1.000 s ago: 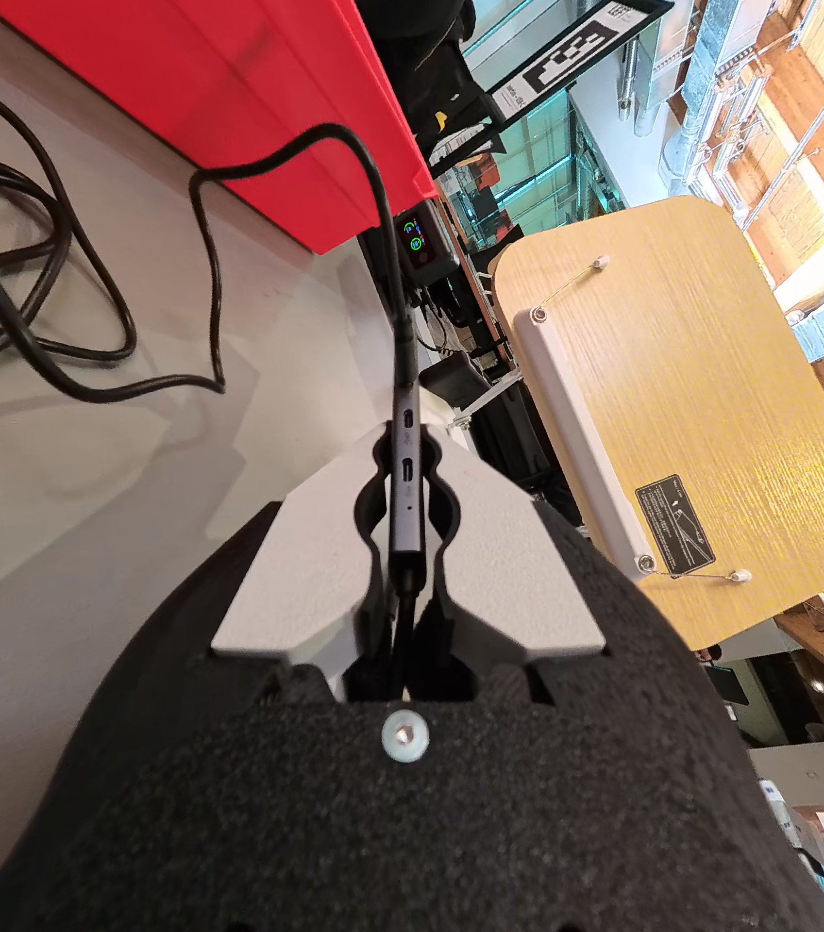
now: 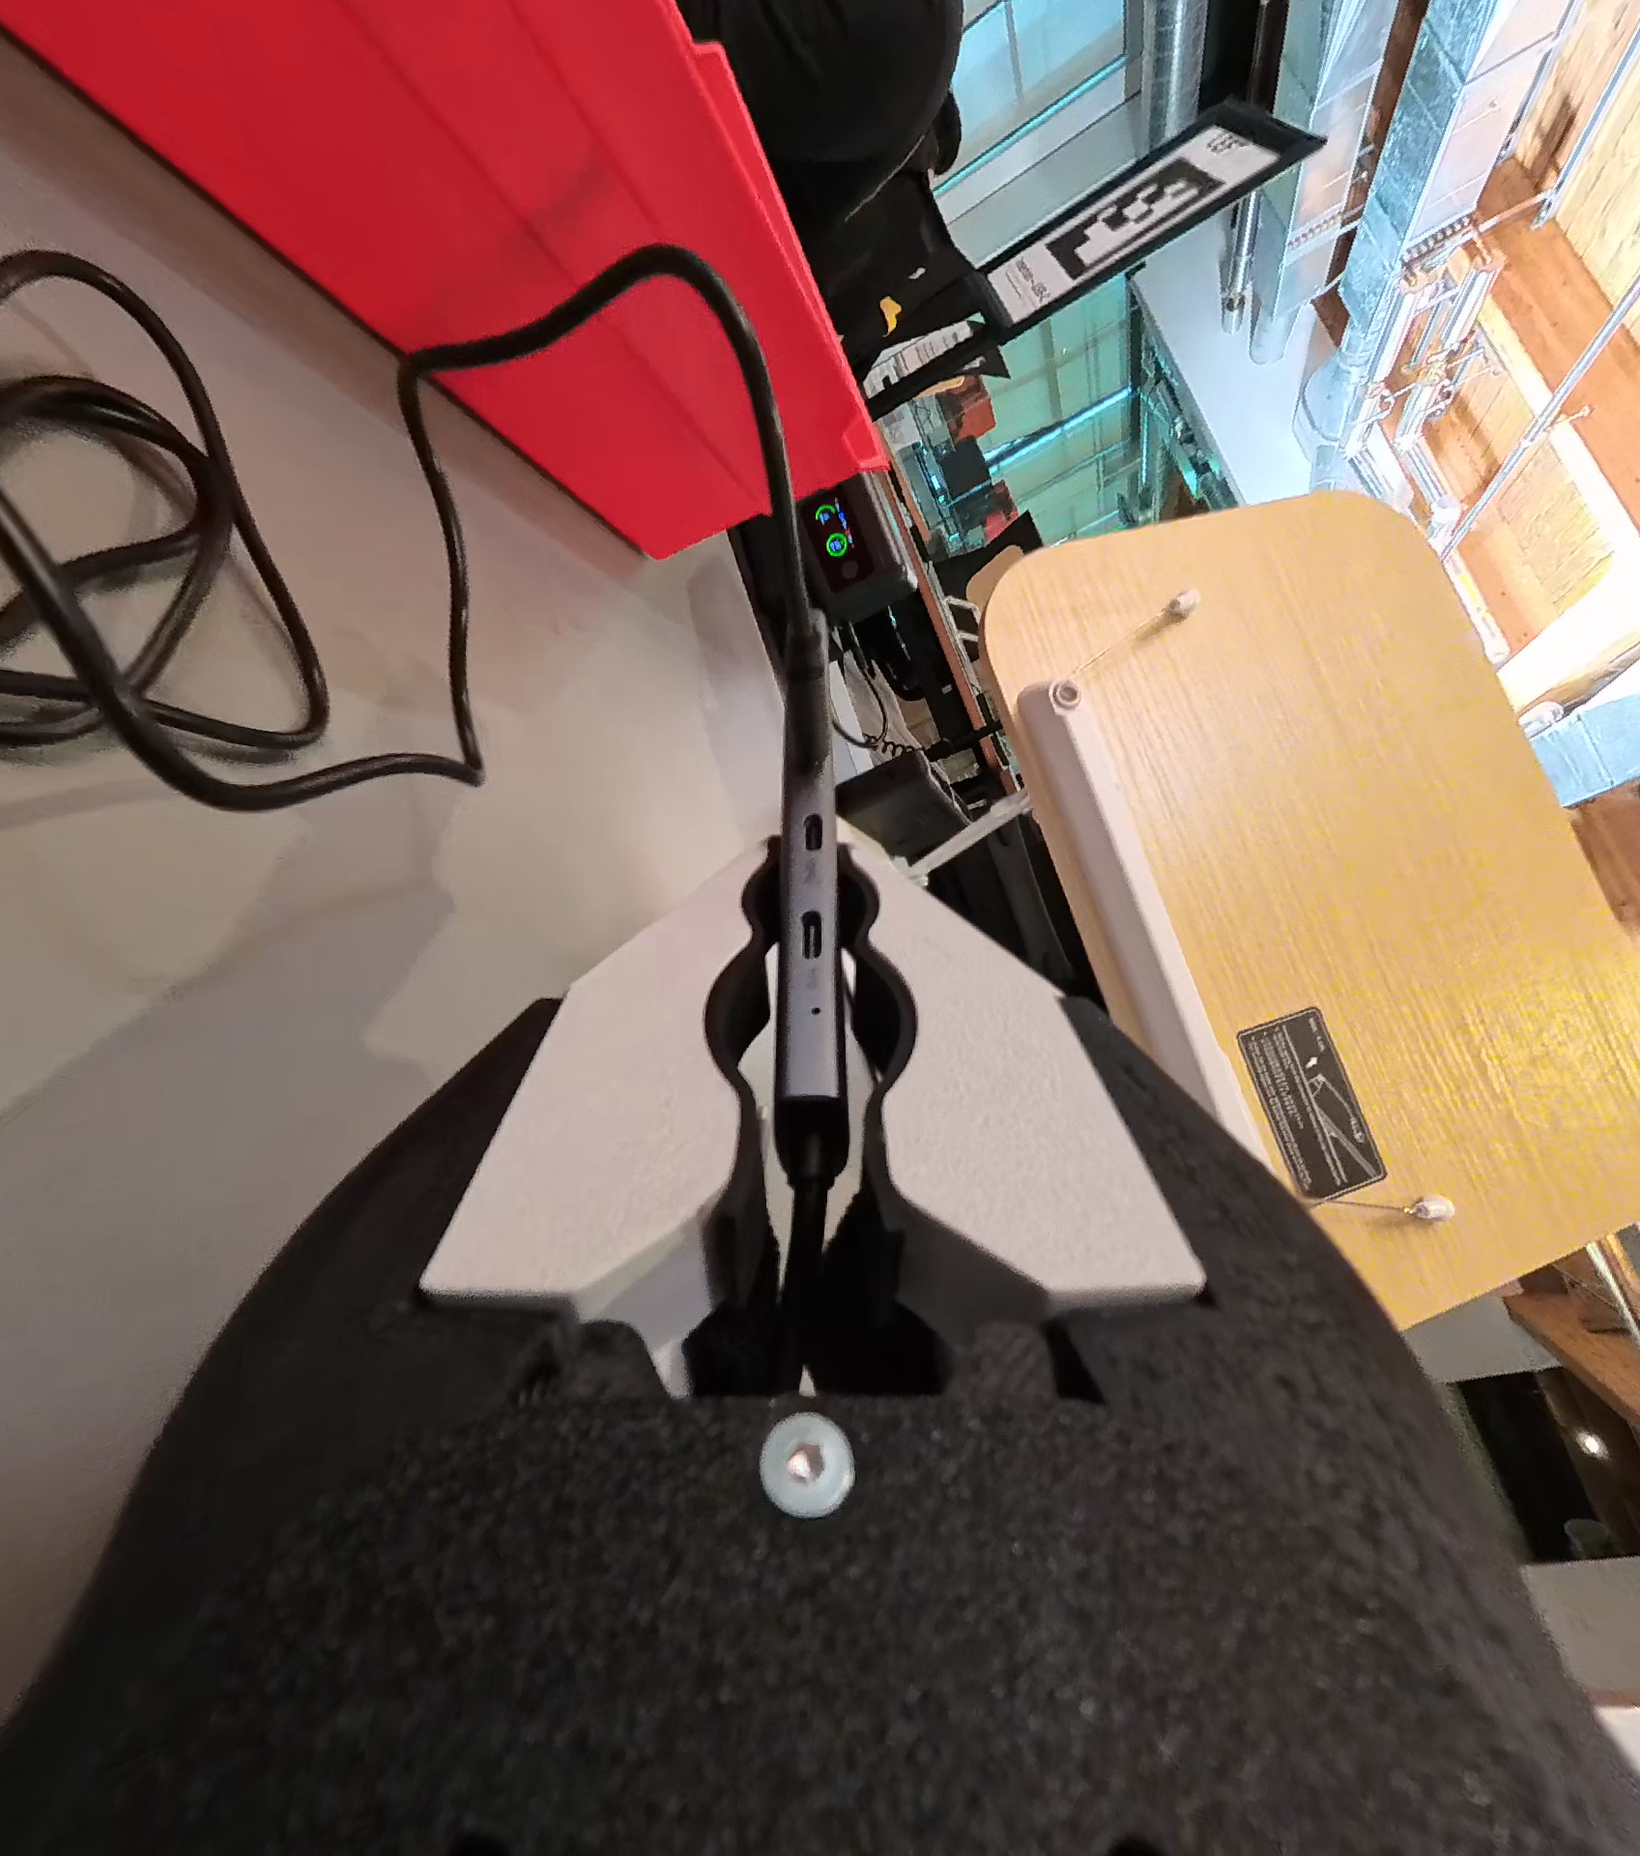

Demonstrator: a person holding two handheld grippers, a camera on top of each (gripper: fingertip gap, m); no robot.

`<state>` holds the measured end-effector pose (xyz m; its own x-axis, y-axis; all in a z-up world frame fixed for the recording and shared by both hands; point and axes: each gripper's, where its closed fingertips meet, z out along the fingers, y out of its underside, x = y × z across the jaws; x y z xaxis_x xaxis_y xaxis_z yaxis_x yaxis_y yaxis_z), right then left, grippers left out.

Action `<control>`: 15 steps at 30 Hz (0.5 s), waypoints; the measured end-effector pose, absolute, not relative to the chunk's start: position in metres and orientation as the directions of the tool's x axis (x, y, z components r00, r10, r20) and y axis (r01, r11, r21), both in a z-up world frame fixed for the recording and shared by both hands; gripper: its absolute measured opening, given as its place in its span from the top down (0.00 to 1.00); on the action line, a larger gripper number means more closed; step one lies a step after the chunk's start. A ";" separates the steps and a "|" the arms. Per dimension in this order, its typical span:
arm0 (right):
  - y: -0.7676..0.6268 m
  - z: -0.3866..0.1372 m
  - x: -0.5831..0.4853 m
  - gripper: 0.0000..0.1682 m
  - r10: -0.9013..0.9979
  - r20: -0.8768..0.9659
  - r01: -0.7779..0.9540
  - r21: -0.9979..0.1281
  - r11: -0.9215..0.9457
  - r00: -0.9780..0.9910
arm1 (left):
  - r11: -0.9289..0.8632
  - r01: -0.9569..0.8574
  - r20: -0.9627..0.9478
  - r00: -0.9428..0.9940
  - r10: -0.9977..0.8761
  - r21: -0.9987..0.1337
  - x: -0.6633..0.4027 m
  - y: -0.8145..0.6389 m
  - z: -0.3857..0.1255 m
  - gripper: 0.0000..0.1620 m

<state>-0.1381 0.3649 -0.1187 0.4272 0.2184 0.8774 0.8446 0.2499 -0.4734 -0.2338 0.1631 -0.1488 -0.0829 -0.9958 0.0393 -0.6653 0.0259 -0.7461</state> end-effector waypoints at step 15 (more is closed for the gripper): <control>0.357 -0.122 -0.155 0.96 0.117 0.980 0.958 -0.185 0.219 0.162 | -0.242 -0.776 -0.014 0.307 -0.952 -0.582 -0.191 0.282 -0.126 0.98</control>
